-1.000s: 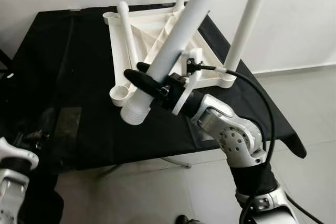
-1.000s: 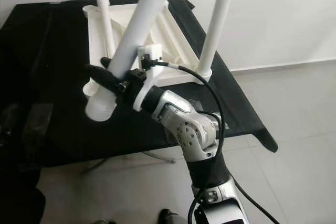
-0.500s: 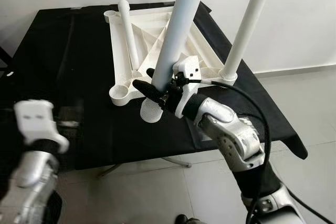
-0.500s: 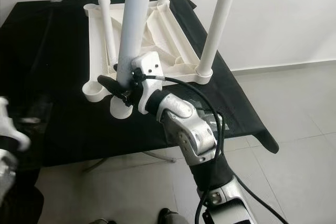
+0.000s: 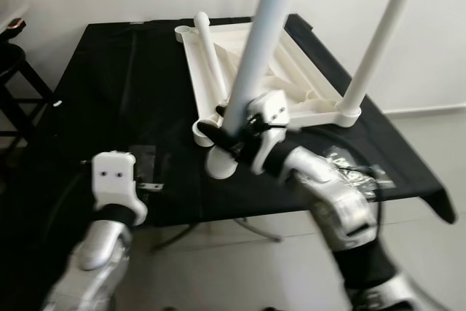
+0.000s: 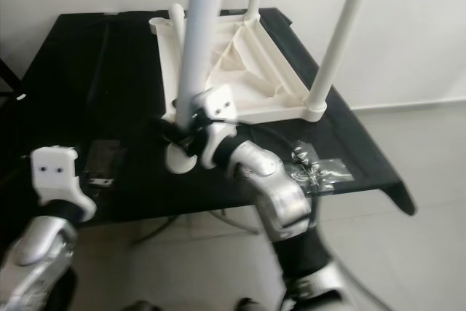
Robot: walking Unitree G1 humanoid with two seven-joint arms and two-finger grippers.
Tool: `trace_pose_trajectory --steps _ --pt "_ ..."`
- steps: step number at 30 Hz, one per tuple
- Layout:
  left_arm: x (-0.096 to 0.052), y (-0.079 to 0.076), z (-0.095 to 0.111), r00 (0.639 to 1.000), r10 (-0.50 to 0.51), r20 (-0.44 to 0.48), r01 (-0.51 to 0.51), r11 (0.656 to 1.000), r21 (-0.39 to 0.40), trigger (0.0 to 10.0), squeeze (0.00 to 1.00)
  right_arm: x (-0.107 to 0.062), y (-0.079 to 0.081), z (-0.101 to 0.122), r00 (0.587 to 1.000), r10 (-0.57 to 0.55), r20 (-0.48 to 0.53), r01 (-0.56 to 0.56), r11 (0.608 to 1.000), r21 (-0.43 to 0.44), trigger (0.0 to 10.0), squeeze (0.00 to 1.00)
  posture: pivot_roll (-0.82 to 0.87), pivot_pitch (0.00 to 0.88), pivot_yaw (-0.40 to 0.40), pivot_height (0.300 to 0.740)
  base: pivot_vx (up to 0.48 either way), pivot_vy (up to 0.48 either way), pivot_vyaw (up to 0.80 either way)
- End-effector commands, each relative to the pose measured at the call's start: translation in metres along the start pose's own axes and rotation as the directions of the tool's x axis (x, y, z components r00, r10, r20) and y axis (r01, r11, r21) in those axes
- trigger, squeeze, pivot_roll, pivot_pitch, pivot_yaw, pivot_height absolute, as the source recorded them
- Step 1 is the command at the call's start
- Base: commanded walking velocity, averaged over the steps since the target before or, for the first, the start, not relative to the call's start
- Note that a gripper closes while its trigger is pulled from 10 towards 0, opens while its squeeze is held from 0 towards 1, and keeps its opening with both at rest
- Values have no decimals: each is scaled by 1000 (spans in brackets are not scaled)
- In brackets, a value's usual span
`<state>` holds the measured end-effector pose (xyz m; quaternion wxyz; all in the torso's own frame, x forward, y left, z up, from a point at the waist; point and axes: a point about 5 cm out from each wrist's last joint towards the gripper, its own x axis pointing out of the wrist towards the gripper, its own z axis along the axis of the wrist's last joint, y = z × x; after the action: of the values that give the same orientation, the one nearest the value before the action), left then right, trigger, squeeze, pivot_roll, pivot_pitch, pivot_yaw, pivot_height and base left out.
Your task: Building children table
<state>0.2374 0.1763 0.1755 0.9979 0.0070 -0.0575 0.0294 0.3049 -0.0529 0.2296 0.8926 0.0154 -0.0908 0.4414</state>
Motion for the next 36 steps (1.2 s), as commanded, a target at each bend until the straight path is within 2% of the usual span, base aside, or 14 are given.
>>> trace_pose_trajectory --steps 1,5,8,10,12,19,24,29,30,36 --pt "-7 -5 -5 1000 1 -27 -1 1000 -3 10000 0 -9 -2 -1 1000 -28 -5 28 999 -23 10000 0 -100 157 -11 740 0 0 0" --pt "-10 -6 -8 999 2 -42 -2 1000 -13 10000 0 -11 -2 -4 999 -39 -15 38 999 -20 10000 0 -100 154 -11 740 0 0 0" --pt "-23 -13 -20 996 -15 -88 12 999 -39 10000 0 -20 -2 -12 997 -66 -51 64 998 -28 10000 0 -94 145 -9 740 0 0 0" --pt "-25 -13 -22 995 -13 -95 9 999 -44 10000 0 -22 -1 -14 996 -71 -60 69 997 -32 10000 0 -94 145 -9 740 0 0 0" --pt "-26 -9 -23 995 31 -90 -38 997 -74 10000 0 -25 0 -19 993 -86 -77 83 996 -41 10000 0 -95 135 -6 740 0 0 0" --pt "-21 -8 -16 999 26 -43 -29 997 -74 10000 0 -25 -1 -20 991 -106 -87 101 993 -58 10000 0 -97 119 -10 740 0 0 0" --pt "-14 -9 -8 999 32 -1 -32 995 -92 10000 0 -20 -3 -13 993 -105 -56 100 992 -81 10000 0 -95 100 -13 740 286 0 -640" --pt "-10 -10 -10 1000 29 0 -29 994 -106 10000 0 -14 -1 -10 996 -84 -32 81 994 -72 10000 0 -94 90 -7 740 288 0 -563" --pt "-11 -10 -11 1000 27 -4 -27 994 -107 10000 0 -13 1 -11 997 -59 -44 57 997 -48 10000 0 -95 91 -5 740 292 0 0" --pt "-12 -10 -13 1000 29 -8 -29 994 -108 10000 0 -13 4 -10 999 -39 -31 36 997 -66 10000 0 -92 93 -1 740 296 0 -400"
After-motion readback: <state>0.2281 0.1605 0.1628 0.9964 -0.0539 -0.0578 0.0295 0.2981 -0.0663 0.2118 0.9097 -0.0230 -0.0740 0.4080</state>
